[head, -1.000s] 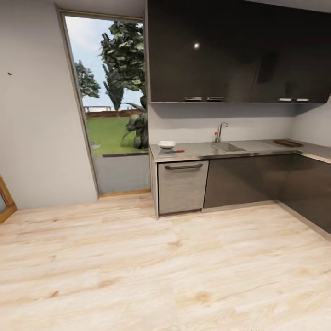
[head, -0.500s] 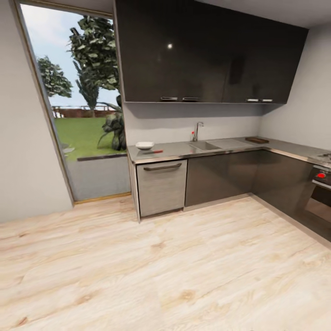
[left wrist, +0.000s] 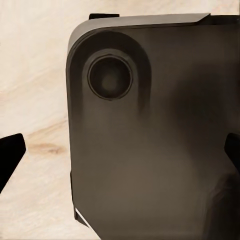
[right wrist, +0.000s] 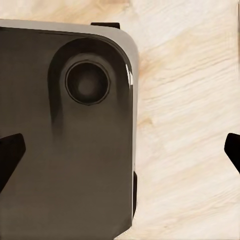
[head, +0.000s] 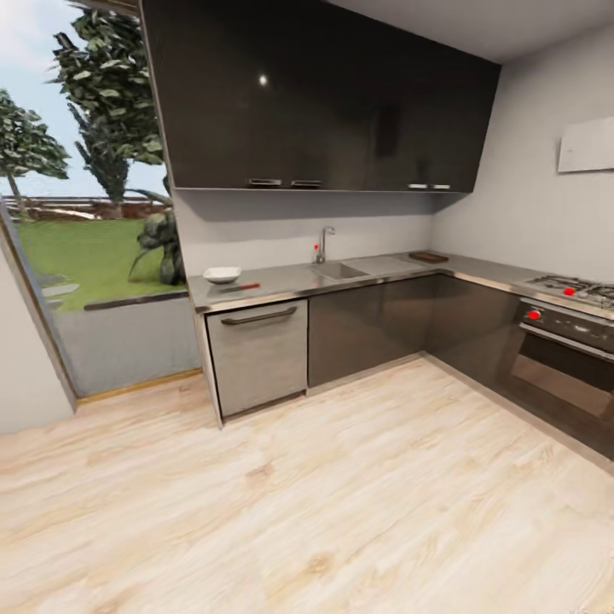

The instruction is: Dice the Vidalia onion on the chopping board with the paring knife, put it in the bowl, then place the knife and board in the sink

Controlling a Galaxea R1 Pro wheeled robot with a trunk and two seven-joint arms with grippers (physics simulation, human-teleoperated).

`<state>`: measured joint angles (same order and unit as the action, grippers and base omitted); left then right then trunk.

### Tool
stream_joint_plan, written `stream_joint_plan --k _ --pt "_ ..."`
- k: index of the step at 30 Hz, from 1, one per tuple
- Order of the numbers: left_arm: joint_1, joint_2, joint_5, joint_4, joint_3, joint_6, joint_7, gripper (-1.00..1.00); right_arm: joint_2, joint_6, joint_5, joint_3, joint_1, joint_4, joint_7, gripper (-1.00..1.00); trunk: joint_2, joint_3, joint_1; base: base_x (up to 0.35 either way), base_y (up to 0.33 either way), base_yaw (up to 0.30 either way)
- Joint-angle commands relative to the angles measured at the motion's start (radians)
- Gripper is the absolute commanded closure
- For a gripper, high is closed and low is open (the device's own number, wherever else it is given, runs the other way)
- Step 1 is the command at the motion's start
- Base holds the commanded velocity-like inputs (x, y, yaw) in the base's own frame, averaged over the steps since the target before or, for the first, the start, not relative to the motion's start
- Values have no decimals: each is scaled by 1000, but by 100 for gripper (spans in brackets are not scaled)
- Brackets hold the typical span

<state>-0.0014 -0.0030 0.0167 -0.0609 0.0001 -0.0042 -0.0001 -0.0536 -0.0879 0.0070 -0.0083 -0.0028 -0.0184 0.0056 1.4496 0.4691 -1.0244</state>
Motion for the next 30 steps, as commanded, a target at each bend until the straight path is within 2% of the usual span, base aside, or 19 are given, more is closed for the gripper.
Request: stream_joint_plan --k 1,30 --pt "0 0 2 0 0 0 0 -100 0 -3 1 -1 0 0 1 -100 0 1 -1 335 0 -300" --pt "0 0 2 0 0 0 0 -100 0 -3 1 -1 0 0 1 -100 0 1 -1 342 0 -300"
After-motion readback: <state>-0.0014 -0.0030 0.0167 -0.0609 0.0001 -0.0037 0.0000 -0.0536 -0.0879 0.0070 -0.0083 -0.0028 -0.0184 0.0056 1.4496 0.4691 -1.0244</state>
